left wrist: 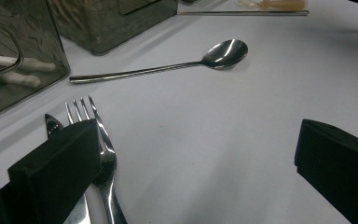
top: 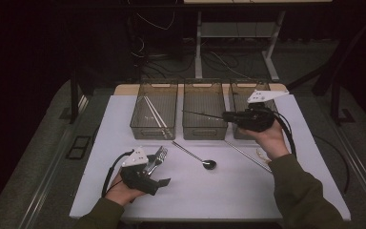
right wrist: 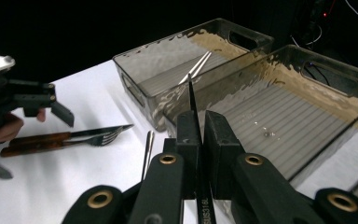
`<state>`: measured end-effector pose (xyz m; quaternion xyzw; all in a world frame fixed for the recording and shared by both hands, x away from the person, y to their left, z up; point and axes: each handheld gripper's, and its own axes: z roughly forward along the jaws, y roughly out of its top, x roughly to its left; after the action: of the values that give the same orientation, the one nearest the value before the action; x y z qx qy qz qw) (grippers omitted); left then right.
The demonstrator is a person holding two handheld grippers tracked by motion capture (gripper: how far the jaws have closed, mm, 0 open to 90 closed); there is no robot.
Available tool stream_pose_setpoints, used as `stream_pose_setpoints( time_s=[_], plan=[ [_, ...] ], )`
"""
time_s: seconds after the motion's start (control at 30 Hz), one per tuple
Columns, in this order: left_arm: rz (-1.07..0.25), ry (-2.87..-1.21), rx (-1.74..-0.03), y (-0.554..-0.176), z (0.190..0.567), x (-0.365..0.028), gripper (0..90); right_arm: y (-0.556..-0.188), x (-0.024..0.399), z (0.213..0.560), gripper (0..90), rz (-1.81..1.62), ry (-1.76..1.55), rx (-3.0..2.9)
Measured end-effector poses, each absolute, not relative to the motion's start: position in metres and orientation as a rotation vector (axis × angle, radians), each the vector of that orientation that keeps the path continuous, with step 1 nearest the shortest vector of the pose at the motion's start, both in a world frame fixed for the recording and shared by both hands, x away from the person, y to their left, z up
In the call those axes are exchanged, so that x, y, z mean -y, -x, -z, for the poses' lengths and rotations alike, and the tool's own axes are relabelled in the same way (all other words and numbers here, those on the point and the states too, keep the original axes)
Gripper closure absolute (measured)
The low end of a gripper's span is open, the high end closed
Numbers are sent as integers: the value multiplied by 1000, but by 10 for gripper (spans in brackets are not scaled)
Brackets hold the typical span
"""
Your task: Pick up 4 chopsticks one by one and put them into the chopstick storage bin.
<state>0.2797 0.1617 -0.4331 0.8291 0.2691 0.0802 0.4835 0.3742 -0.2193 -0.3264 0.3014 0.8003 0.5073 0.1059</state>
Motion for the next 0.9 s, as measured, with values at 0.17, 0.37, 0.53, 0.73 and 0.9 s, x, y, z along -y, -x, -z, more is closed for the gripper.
stream_pose_setpoints(
  time_s=[0.17,0.37,0.53,0.73,0.9],
  plan=[
    [-191,-2008,-661,-279,433,-162,0,-384,204,321,848,-1494,-910,-2354],
    [-188,-2006,-659,-279,432,-162,0,-397,185,315,848,-1470,-944,-2343],
    [-184,-1994,-667,-278,432,-162,0,-408,168,311,848,-1459,-944,-2346],
    [-186,-2004,-652,-279,431,-163,0,-421,146,310,848,-1454,-930,-2352],
    [-185,-1995,-650,-279,431,-163,0,-432,128,311,848,-1442,-936,-2349]
  ],
)
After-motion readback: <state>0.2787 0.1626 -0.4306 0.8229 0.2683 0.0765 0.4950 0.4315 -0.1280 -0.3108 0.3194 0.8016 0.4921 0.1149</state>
